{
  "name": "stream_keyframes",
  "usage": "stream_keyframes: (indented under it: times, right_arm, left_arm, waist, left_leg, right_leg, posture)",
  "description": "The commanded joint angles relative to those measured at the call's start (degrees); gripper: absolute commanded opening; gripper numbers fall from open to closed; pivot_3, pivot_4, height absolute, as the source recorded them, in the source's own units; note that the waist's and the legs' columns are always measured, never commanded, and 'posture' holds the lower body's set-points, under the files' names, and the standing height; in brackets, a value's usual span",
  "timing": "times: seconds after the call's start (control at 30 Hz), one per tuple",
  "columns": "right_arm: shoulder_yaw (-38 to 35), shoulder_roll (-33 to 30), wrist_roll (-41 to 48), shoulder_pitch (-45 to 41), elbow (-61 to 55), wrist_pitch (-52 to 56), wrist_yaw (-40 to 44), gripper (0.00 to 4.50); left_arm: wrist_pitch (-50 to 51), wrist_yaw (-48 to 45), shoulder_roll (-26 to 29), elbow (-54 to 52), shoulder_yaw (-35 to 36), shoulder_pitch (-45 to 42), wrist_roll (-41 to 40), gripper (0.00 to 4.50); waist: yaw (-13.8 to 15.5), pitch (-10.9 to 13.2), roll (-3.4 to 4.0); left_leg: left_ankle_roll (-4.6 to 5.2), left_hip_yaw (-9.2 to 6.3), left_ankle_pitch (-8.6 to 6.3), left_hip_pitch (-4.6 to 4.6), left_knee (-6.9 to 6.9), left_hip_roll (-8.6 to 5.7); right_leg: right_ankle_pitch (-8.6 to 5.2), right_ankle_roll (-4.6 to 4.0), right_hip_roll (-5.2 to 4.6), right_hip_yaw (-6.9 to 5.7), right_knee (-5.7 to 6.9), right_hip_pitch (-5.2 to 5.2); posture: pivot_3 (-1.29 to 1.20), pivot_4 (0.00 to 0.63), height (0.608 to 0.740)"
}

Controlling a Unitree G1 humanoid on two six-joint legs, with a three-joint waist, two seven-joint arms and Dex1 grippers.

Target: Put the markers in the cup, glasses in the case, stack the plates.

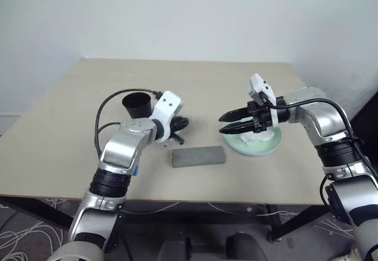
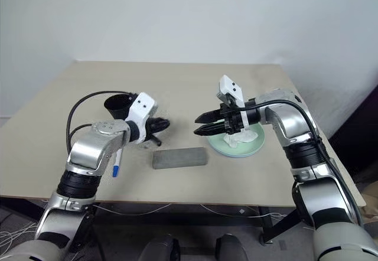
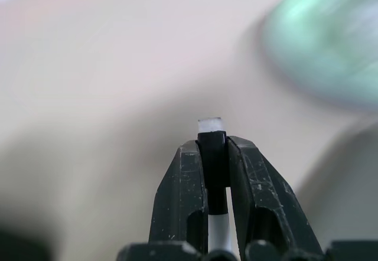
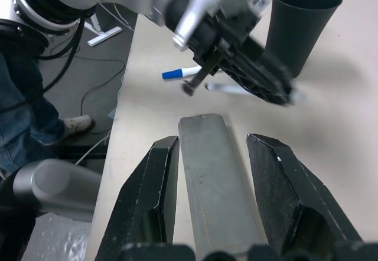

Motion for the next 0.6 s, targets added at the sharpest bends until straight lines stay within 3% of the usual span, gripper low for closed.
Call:
stream_keyframes:
  times: [0.03,0.23,0.4,0.6]
  right_arm:
    - [-1.1,0.0,0.1,-1.7,-0.8,-0.9,0.0,1.97]
    - [-1.2,0.2,0.3,-1.7,-0.7,-0.9,0.0,1.97]
    - [-1.3,0.2,0.4,-1.6,-0.8,-0.7,0.0,1.97]
    - [-1.3,0.1,0.6,-1.5,-1.1,-0.4,0.0,1.97]
  left_arm:
    - [-10.6,3.7,-1.7,2.7,7.0,-4.2,-1.1,0.11]
    - [-33.9,14.8,-6.4,14.5,15.8,-10.7,0.2,0.11]
    - [-51.8,19.8,-3.0,27.8,16.8,-14.5,5.4,0.11]
    - [-64.6,24.3,1.0,43.6,17.1,-18.1,8.4,0.11]
  waist:
    - [-0.1,0.0,0.0]
    - [0.0,0.0,0.0]
    - [0.0,0.0,0.0]
    - [0.0,0.0,0.0]
  left_leg:
    - [0.01,-0.01,0.01,0.02,0.0,0.01]
    - [0.07,0.01,0.19,0.06,0.0,0.01]
    - [0.08,0.07,0.22,0.05,0.01,-0.01]
    - [0.05,0.08,0.22,0.01,0.01,-0.01]
  right_leg:
    - [0.01,-0.01,0.02,0.0,0.01,0.0]
    - [0.21,0.06,0.02,0.0,-0.03,0.07]
    - [0.29,0.07,0.0,0.01,-0.08,0.08]
    - [0.3,0.07,-0.01,0.0,-0.08,0.04]
  posture:
    - [0.0,0.0,0.702]
    - [0.0,0.0,0.702]
    - [0.0,0.0,0.702]
    - [0.0,0.0,0.702]
